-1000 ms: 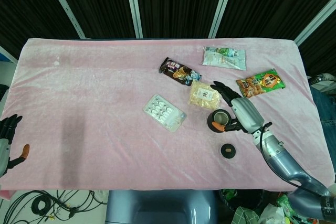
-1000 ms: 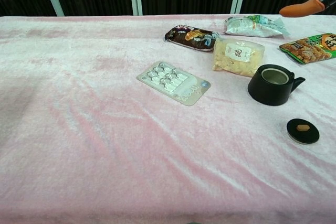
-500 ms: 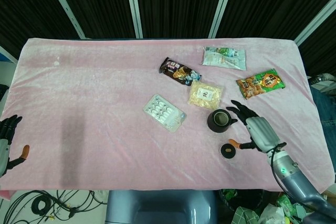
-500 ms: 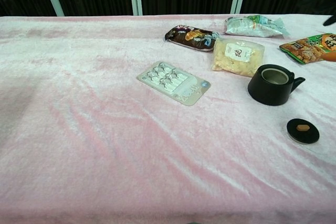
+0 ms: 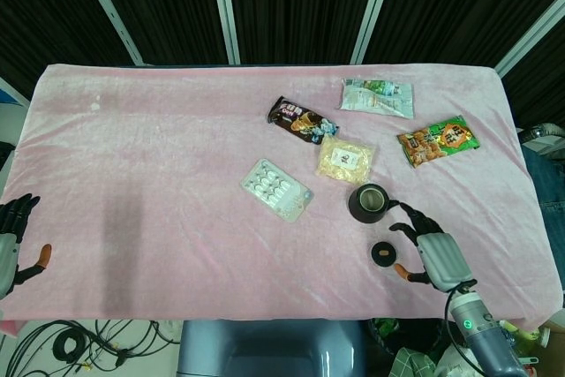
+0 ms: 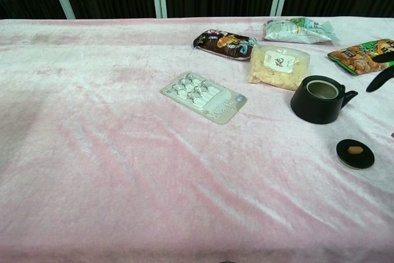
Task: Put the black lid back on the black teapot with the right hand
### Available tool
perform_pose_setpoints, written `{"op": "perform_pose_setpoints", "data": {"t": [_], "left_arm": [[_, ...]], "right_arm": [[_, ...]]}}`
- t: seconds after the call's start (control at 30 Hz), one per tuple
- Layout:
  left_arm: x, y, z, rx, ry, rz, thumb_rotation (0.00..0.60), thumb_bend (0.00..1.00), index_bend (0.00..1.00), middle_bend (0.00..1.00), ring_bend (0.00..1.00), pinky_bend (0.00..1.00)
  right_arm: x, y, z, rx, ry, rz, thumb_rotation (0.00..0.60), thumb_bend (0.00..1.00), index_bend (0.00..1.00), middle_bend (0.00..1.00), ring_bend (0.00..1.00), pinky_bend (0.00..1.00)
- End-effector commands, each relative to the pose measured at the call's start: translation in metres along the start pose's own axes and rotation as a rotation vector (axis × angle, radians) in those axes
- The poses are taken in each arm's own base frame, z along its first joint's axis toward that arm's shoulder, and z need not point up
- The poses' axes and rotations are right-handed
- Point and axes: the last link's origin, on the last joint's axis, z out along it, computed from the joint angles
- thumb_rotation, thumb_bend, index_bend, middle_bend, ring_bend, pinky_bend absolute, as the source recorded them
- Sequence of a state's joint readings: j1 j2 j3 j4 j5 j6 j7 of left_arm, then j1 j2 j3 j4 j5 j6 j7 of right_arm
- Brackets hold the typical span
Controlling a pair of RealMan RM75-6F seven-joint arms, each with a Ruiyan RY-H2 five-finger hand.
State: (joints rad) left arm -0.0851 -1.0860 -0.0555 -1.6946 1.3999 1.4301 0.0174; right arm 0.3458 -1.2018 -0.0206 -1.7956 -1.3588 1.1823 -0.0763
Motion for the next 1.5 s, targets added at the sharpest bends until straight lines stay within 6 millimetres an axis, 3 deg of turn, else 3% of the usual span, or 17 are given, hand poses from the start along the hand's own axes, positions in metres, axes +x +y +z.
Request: {"op": "perform_pose_setpoints", "data": {"t": [0.03, 0.57, 1.5], "left_arm": [[0.0, 0.0, 0.0, 0.001, 0.0, -0.001, 0.6, 0.43, 0.06, 0.03, 0.0, 0.0], [0.001, -0.001, 0.0, 0.014, -0.011, -0.006, 0.6, 0.43, 0.06, 0.03, 0.0, 0.0], [0.0, -0.001, 0.001, 0.029, -0.013, -0.005, 0.6, 0.43, 0.06, 0.03, 0.0, 0.0]], "right_arm": [[-0.015, 0.002, 0.007, -0.027, -0.022, -0.015, 0.6, 0.19, 0.37, 0.0, 0.08, 0.16], [-0.041, 0.004, 0.037, -0.115, -0.067, 0.07, 0.6, 0.23, 0.44, 0.0, 0.08, 0.16], [-0.058, 0.015, 0.042, -0.14, -0.076, 0.104, 0.6, 0.28, 0.54, 0.0, 0.08, 0.16]]}}
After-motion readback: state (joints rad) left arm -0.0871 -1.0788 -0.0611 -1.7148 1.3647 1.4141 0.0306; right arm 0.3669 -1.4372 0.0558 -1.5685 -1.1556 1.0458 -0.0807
